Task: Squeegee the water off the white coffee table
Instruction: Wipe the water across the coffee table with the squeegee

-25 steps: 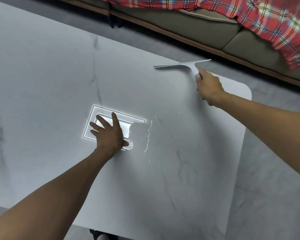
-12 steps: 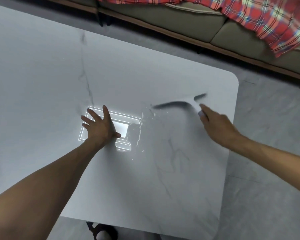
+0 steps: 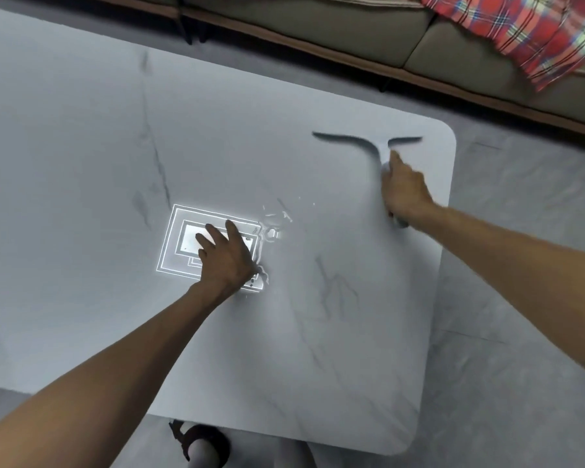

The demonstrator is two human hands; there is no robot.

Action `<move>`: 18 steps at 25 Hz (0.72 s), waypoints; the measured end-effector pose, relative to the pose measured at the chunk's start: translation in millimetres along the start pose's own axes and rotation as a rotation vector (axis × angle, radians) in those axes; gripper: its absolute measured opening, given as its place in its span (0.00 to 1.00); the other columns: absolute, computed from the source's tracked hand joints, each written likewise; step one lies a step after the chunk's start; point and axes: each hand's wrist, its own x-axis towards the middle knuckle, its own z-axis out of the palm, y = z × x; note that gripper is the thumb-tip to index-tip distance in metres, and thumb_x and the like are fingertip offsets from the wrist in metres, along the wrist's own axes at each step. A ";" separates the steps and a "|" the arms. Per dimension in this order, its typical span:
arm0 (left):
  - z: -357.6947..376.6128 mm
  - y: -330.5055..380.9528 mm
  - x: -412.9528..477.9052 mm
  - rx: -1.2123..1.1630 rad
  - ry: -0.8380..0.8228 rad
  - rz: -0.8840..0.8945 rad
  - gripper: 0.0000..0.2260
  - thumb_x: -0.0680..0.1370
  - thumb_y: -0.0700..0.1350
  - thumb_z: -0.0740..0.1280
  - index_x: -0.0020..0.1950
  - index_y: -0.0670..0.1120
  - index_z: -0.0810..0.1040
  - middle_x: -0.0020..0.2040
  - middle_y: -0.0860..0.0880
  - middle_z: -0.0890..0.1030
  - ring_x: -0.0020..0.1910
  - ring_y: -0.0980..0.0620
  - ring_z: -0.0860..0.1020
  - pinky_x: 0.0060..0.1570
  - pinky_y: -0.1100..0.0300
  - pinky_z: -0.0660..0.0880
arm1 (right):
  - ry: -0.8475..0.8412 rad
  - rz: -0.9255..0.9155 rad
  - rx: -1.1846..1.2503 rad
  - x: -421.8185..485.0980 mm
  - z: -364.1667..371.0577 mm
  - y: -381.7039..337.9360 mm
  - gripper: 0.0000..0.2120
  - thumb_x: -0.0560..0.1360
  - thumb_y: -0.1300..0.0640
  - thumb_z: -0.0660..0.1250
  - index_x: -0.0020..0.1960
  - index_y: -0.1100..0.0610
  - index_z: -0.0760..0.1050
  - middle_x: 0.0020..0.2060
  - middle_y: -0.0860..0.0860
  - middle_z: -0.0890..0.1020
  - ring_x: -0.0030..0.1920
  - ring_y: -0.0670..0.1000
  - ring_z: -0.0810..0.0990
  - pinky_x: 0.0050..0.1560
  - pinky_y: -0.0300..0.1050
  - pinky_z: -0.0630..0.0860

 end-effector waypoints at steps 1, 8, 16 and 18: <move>0.5 3.1 3.2 -0.026 -0.010 -0.028 0.44 0.71 0.50 0.68 0.77 0.35 0.48 0.73 0.25 0.53 0.71 0.20 0.53 0.67 0.33 0.62 | -0.047 0.015 0.021 -18.3 7.0 12.4 0.21 0.83 0.51 0.50 0.75 0.50 0.59 0.51 0.57 0.75 0.43 0.57 0.75 0.40 0.48 0.71; -6.1 2.2 10.1 -0.014 -0.106 0.002 0.49 0.72 0.59 0.67 0.77 0.32 0.44 0.76 0.30 0.51 0.73 0.23 0.51 0.67 0.31 0.60 | -0.092 -0.029 -0.040 -75.6 -15.4 51.6 0.20 0.83 0.49 0.50 0.74 0.46 0.60 0.44 0.57 0.77 0.41 0.57 0.76 0.38 0.43 0.69; -2.5 5.4 4.9 -0.105 -0.038 -0.075 0.42 0.73 0.48 0.70 0.79 0.42 0.49 0.76 0.30 0.50 0.74 0.26 0.53 0.70 0.33 0.57 | 0.115 0.375 0.243 44.8 -48.7 27.8 0.17 0.82 0.55 0.47 0.64 0.57 0.69 0.43 0.58 0.74 0.27 0.54 0.71 0.15 0.33 0.63; -1.5 9.7 3.5 -0.097 -0.024 -0.050 0.36 0.77 0.48 0.62 0.78 0.37 0.49 0.75 0.26 0.50 0.72 0.22 0.52 0.69 0.31 0.60 | 0.095 0.341 0.172 24.4 -29.1 34.3 0.17 0.82 0.56 0.47 0.67 0.56 0.67 0.46 0.59 0.76 0.29 0.56 0.76 0.19 0.40 0.70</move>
